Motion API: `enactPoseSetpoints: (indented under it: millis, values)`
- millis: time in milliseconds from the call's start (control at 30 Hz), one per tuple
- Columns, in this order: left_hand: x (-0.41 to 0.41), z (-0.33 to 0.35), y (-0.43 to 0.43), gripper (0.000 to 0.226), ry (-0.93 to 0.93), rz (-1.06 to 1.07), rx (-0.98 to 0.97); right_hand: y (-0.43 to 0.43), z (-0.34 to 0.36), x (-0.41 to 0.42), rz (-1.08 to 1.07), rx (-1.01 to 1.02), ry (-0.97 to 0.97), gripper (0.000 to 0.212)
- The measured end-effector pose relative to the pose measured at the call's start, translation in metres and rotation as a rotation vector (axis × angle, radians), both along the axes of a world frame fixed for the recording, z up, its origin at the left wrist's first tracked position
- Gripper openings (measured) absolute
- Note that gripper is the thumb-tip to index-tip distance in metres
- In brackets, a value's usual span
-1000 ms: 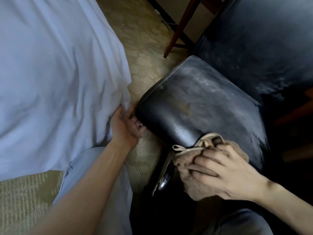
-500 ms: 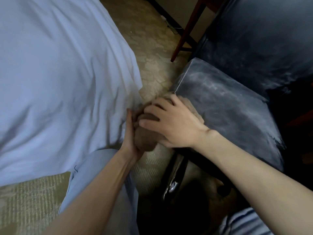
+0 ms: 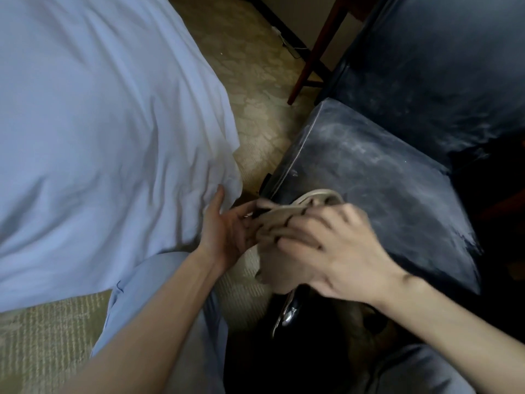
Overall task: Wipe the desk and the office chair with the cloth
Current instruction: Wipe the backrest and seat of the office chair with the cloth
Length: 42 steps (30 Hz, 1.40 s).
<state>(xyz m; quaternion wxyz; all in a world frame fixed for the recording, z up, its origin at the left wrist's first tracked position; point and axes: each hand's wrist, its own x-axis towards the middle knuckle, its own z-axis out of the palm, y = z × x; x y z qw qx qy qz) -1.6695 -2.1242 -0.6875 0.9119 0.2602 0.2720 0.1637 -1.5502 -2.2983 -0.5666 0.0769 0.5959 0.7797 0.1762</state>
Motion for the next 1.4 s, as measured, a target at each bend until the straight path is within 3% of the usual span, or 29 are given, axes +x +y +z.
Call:
enactPoseSetpoints:
  millis: [67,267,400,500,667,733,833,933,1100,1267,1400]
  values:
    - [0.006,-0.003,-0.002,0.081,-0.014,-0.029,-0.008,-0.015,0.01,0.018,-0.034,-0.011,0.051,0.039]
    - [0.016,-0.008,-0.004,0.035,0.002,-0.185,0.332,-0.084,0.009,0.051,0.033,-0.1,-0.022,0.045]
    - [0.017,-0.008,-0.012,0.059,0.01,-0.246,0.436,-0.088,-0.002,0.044,-0.004,0.003,0.018,0.046]
    - [0.016,-0.008,-0.013,0.063,0.034,-0.198,0.455,-0.057,-0.007,0.028,-0.015,0.085,0.078,0.041]
    - [0.019,-0.009,-0.01,0.048,0.06,-0.167,0.213,0.022,-0.009,-0.001,-0.074,0.057,0.12,0.053]
    - [0.016,-0.016,-0.007,0.046,0.017,-0.023,0.127,0.059,-0.006,-0.008,-0.168,0.034,0.092,0.055]
    - [0.013,-0.021,-0.004,0.058,-0.073,0.116,-0.073,0.108,-0.003,-0.01,-0.29,0.049,0.03,0.058]
    - [0.021,-0.022,-0.003,0.075,-0.038,0.062,-0.1,0.132,-0.005,-0.003,-0.371,0.073,0.036,0.06]
    - [0.029,-0.022,-0.016,0.074,-0.065,-0.003,-0.051,0.11,-0.004,0.009,-0.37,0.018,0.025,0.061]
    - [0.04,-0.024,-0.013,0.076,-0.119,-0.019,-0.085,0.03,0.011,0.02,-0.414,-0.048,0.168,0.063]
    - [0.044,-0.025,-0.004,0.067,-0.053,-0.118,0.083,-0.048,0.006,0.023,-0.359,0.004,0.256,0.056]
